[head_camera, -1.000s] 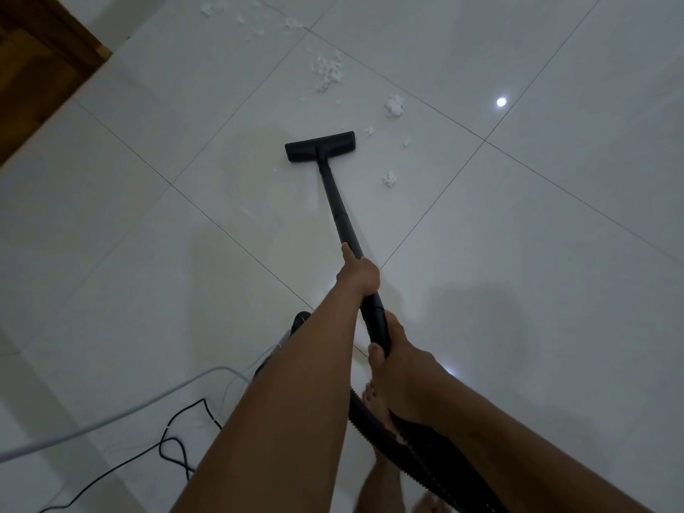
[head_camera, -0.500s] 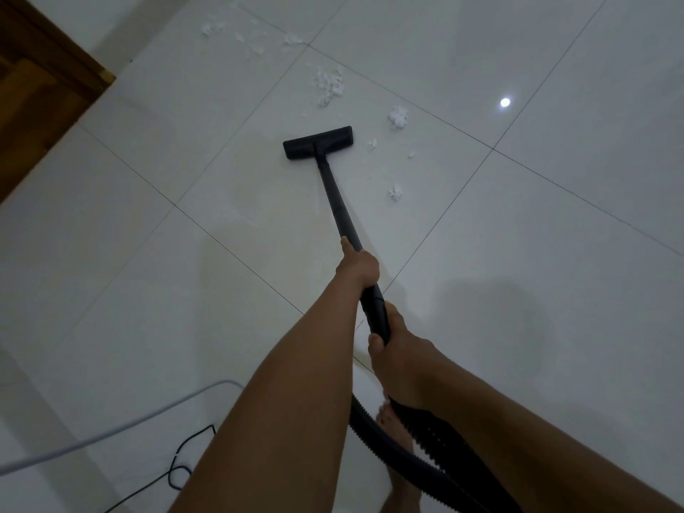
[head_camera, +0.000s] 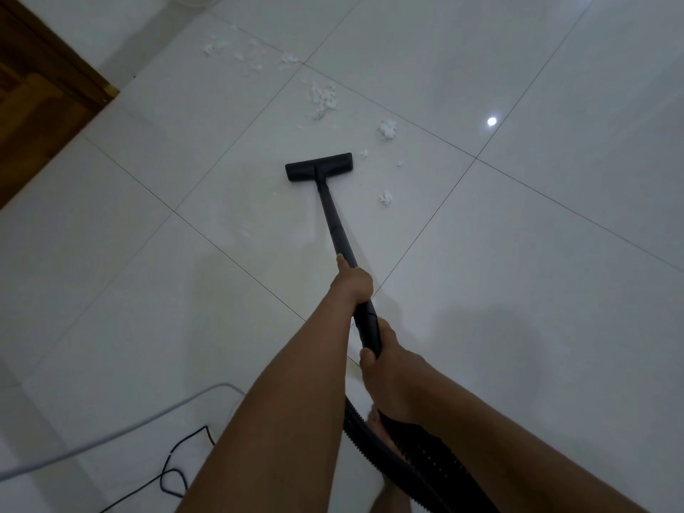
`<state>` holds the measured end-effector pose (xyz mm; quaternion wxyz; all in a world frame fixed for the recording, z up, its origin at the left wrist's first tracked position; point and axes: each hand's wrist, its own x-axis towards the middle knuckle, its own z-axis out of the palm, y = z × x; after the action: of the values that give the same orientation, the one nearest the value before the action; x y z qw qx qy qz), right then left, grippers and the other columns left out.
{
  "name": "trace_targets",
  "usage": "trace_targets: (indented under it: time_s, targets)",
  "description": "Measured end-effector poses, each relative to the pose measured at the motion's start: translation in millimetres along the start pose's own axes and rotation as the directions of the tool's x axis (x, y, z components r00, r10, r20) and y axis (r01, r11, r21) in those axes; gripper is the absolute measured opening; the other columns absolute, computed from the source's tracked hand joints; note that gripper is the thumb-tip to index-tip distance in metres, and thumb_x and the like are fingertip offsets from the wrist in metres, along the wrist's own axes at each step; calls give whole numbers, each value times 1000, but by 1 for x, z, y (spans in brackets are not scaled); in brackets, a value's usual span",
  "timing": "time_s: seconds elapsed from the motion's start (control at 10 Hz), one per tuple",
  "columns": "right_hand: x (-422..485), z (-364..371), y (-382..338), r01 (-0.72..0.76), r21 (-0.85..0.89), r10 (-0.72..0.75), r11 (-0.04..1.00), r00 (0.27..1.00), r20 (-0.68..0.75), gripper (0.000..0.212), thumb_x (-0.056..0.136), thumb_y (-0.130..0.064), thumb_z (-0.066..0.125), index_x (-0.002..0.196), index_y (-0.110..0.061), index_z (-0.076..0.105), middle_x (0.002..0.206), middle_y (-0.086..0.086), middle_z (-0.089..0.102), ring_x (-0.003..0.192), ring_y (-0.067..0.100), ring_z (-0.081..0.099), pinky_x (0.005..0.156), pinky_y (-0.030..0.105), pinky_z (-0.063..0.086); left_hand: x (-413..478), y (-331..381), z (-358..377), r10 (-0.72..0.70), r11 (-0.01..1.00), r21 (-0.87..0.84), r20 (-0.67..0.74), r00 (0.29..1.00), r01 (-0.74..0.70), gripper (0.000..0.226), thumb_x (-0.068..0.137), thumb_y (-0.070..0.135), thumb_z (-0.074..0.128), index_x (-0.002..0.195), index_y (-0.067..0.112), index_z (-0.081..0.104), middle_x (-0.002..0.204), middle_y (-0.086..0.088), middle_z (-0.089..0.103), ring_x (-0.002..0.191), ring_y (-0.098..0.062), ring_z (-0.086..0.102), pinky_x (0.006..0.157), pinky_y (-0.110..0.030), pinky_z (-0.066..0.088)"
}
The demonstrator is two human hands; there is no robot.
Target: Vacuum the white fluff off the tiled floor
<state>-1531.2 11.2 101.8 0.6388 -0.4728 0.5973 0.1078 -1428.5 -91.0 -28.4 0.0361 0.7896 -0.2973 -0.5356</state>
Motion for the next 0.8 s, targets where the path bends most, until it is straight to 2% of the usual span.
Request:
trace_targets:
  time_s: [0.1, 0.2, 0.3, 0.4, 0.5, 0.6, 0.7, 0.8]
  targets:
    - [-17, 12, 13, 7, 20, -8, 1000, 1000, 7, 61, 112, -32, 27, 162, -28, -7, 93, 7, 61, 55, 9, 56, 36, 11, 36, -19, -14, 9, 11, 1000, 15, -1, 1000, -11, 65, 103, 14, 34, 160, 17, 3, 151, -22, 42, 132, -40, 49, 108, -48, 43]
    - [-38, 22, 28, -6, 112, 4, 994, 1000, 17, 59, 112, -34, 28, 161, -30, -4, 83, 11, 61, 46, 12, 56, 38, 19, 45, -40, -29, 21, 6, 999, 45, 23, 1000, -7, 64, 103, 12, 33, 159, 14, 2, 152, -22, 40, 135, -40, 46, 110, -47, 41]
    - [-62, 32, 40, -63, 204, 59, 977, 998, 25, 59, 112, -29, 30, 161, -34, -3, 91, 17, 61, 43, 15, 55, 33, 20, 43, -64, -43, 35, -21, 999, 37, 30, 999, 20, 68, 103, 13, 34, 159, 22, -4, 150, -22, 43, 130, -39, 52, 106, -47, 46]
    - [-81, 51, 64, -84, 234, 86, 969, 996, 1, 61, 111, -26, 31, 161, -35, -2, 98, 20, 61, 45, 16, 54, 33, 19, 42, -90, -59, 48, -84, 991, 106, 74, 994, 76, 77, 102, 8, 32, 157, 24, -20, 145, -20, 46, 118, -36, 57, 100, -44, 50]
    - [-91, 68, 86, -61, 153, 66, 986, 997, -29, 60, 109, -26, 33, 161, -32, 4, 120, 23, 60, 63, 21, 57, 52, 30, 56, -112, -74, 62, -79, 984, 169, 87, 993, 63, 79, 102, 4, 34, 157, 21, -20, 150, -19, 42, 121, -36, 57, 101, -41, 49]
    - [-106, 79, 109, -41, 149, 49, 988, 998, -51, 56, 109, -28, 34, 160, -28, 12, 126, 14, 54, 64, 18, 55, 46, 26, 52, -131, -91, 77, -21, 999, 41, 55, 998, 19, 69, 103, 10, 34, 159, 23, -4, 150, -24, 41, 130, -39, 51, 105, -44, 45]
    - [-124, 89, 128, -45, 122, 51, 992, 997, -49, 55, 108, -34, 34, 159, -29, 14, 108, 15, 59, 65, 18, 57, 59, 29, 55, -149, -105, 93, -11, 1000, 19, 57, 998, 10, 67, 103, 13, 35, 159, 24, -1, 150, -24, 41, 132, -40, 49, 105, -45, 45]
    - [-139, 93, 141, -68, 73, 72, 995, 996, -49, 58, 108, -40, 31, 160, -31, 8, 104, 17, 63, 75, 26, 61, 83, 44, 60, -164, -113, 106, -19, 1000, 17, 71, 997, 18, 66, 103, 15, 34, 159, 23, 1, 151, -23, 40, 133, -40, 48, 106, -46, 44]
